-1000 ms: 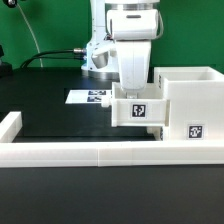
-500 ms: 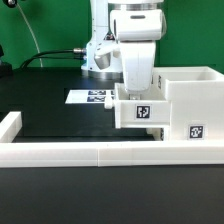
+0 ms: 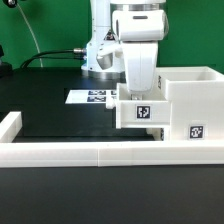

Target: Assemble drawer

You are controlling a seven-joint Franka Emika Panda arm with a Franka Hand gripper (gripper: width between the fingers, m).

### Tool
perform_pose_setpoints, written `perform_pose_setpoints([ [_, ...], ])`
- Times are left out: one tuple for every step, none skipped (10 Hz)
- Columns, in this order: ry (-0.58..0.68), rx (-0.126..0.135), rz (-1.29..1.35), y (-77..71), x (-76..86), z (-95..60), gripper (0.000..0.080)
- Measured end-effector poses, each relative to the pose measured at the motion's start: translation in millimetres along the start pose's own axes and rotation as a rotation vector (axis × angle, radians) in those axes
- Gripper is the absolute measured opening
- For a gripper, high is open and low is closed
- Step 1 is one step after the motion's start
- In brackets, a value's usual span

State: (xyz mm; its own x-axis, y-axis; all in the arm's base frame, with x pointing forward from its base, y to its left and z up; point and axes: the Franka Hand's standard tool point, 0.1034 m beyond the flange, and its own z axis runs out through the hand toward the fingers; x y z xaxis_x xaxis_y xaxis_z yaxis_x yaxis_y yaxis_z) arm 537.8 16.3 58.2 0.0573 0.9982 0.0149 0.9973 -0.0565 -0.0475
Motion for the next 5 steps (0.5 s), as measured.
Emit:
perform_pose_setpoints([
  [-0.001, 0.001, -0.015, 0.2, -1.3, -0.1, 0.0041],
  [-0.003, 0.001, -0.043, 0.6, -4.1, -0.2, 0.0041],
  [-0.002, -0.007, -0.052, 1.3, -5.9, -0.1, 0.0041],
  [0.0, -0.012, -0.049, 0.8, -6.2, 0.7, 0.0041],
  [0.0, -0.012, -0.048, 0.8, -6.3, 0.7, 0.0041],
])
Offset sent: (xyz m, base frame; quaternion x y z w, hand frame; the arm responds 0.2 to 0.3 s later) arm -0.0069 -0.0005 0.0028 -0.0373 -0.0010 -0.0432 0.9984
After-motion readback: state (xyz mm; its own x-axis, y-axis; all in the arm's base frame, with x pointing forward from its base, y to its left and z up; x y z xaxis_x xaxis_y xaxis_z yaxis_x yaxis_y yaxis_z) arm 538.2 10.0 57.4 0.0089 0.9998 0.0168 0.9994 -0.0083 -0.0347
